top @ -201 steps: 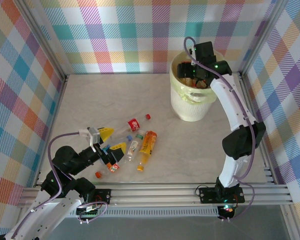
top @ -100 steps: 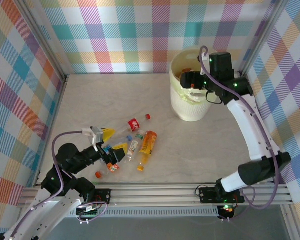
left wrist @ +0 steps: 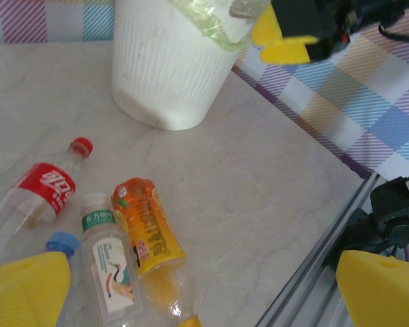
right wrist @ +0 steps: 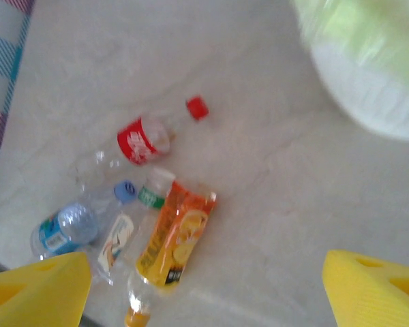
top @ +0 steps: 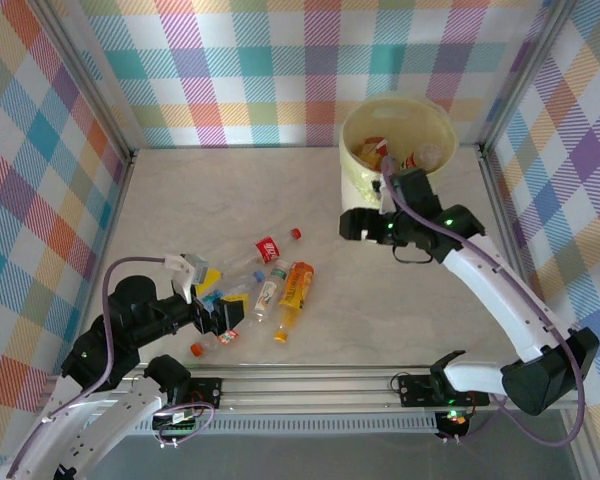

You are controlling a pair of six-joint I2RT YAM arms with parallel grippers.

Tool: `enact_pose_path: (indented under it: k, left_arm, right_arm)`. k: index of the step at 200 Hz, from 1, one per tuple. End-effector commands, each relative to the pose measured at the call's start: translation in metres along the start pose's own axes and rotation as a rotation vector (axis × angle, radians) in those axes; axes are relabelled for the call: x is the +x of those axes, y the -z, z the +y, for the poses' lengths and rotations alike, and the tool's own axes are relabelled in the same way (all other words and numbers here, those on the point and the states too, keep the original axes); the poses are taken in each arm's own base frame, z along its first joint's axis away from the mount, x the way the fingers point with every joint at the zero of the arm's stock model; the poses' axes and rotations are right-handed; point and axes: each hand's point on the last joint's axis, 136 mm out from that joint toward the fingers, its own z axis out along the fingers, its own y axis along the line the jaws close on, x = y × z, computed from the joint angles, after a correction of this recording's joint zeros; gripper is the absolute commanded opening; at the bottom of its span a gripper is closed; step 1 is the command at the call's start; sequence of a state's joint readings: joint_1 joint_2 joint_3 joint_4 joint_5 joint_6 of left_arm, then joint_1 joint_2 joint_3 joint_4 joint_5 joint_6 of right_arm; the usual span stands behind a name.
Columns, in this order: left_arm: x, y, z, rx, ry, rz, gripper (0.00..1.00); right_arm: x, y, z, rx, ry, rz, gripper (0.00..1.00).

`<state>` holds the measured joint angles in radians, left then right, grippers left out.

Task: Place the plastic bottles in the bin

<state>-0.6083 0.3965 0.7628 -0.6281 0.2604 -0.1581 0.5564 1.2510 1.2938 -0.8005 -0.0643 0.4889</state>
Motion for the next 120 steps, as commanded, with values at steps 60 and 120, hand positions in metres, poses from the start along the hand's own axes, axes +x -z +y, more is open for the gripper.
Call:
enact_pose_path:
  k: [60, 120]
  left_arm:
    - [0.044, -0.006, 0.03, -0.174, 0.204, 0.222, 1.0]
    - [0.048, -0.008, 0.041, -0.217, 0.298, 0.151, 1.0]
  right_arm:
    - [0.083, -0.085, 0.024, 0.032, -0.146, 0.149, 0.85]
    - [0.122, -0.142, 0.039, 0.024, -0.18, 0.231, 0.77]
